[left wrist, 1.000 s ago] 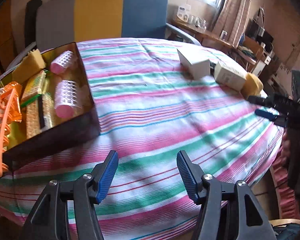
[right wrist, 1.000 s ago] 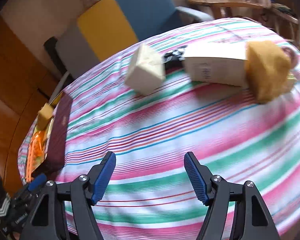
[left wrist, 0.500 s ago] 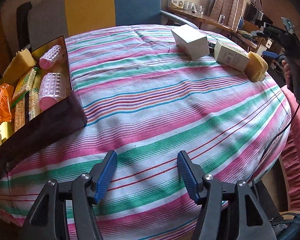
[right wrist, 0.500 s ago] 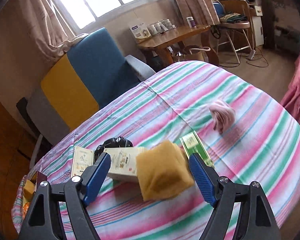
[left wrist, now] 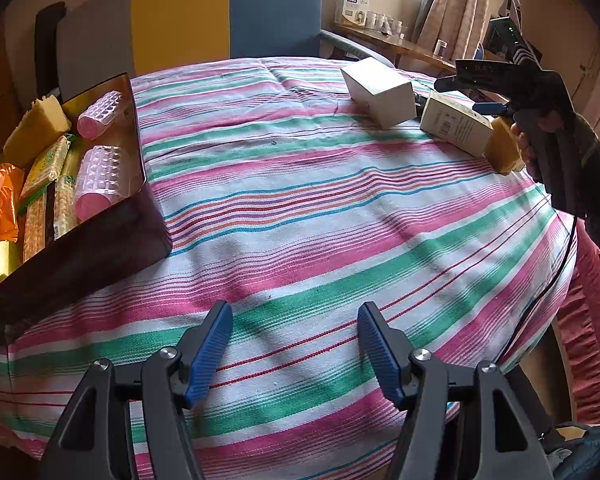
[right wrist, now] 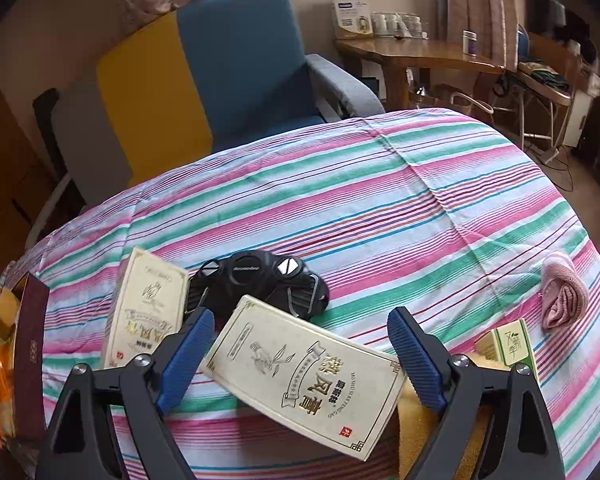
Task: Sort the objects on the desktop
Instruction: 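Grasp the white printed box with the left gripper while the right reaches the yellow sponge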
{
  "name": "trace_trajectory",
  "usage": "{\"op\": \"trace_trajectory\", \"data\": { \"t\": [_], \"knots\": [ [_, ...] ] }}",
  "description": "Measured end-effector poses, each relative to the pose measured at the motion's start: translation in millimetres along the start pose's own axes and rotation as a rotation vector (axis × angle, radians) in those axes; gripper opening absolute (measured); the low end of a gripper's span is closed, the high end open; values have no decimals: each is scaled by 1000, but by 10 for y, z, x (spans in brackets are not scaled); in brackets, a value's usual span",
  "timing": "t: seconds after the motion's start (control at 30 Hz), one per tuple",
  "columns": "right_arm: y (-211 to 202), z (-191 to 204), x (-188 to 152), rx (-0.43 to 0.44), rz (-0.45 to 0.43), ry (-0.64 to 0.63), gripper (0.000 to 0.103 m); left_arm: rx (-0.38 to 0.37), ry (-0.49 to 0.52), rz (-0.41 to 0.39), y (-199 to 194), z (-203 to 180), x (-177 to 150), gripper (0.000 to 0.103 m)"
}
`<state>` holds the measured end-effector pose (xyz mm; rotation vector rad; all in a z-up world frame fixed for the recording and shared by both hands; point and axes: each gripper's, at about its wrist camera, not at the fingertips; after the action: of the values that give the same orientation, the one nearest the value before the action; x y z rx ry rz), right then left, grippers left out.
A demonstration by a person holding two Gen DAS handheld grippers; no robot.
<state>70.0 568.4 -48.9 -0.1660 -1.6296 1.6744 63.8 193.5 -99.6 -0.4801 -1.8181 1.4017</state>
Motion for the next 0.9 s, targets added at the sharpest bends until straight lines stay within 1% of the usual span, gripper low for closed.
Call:
{"op": "trace_trajectory", "data": {
  "t": [0.1, 0.17, 0.23, 0.27, 0.33, 0.4, 0.5, 0.57, 0.67, 0.73, 0.8, 0.9],
  "knots": [
    [-106, 222, -201, 15, 9, -86, 91, -16, -13, -6, -13, 26, -16, 66],
    [-165, 387, -387, 45, 25, -146, 91, -27, -23, -8, -24, 45, -29, 66],
    [-206, 564, -595, 101, 46, -193, 91, -37, -31, -9, -34, 63, -43, 66],
    [-204, 649, -700, 143, 67, -206, 91, -41, -35, -10, -40, 70, -51, 66],
    [-159, 800, -914, 240, 126, -212, 90, -48, -42, -11, -58, 86, -69, 66],
    [-111, 924, -1136, 312, 176, -206, 89, -56, -48, -11, -58, 102, -75, 66],
    [-74, 1072, -1458, 373, 222, -227, 89, -61, -55, -12, -66, 116, -88, 66],
    [-100, 1097, -1622, 387, 233, -247, 89, -62, -57, -13, -63, 117, -88, 66],
    [-262, 985, -1739, 373, 206, -242, 89, -62, -61, -15, -59, 116, -91, 66],
    [-430, 763, -1682, 349, 152, -192, 89, -58, -62, -15, -56, 111, -89, 66],
    [-610, 441, -1557, 318, 77, -102, 90, -54, -60, -14, -56, 107, -91, 67],
    [-790, -73, -1345, 260, -26, 60, 93, -44, -55, -13, -53, 94, -89, 67]
  ]
}}
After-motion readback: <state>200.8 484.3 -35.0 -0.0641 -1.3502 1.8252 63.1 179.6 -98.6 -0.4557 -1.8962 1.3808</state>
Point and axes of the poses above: each gripper's, at about its wrist camera, not at the fingertips, and y roughly the way its jaws point, z to its left, x to its top, and after that the axes turned 13 degrees about z, right-handed
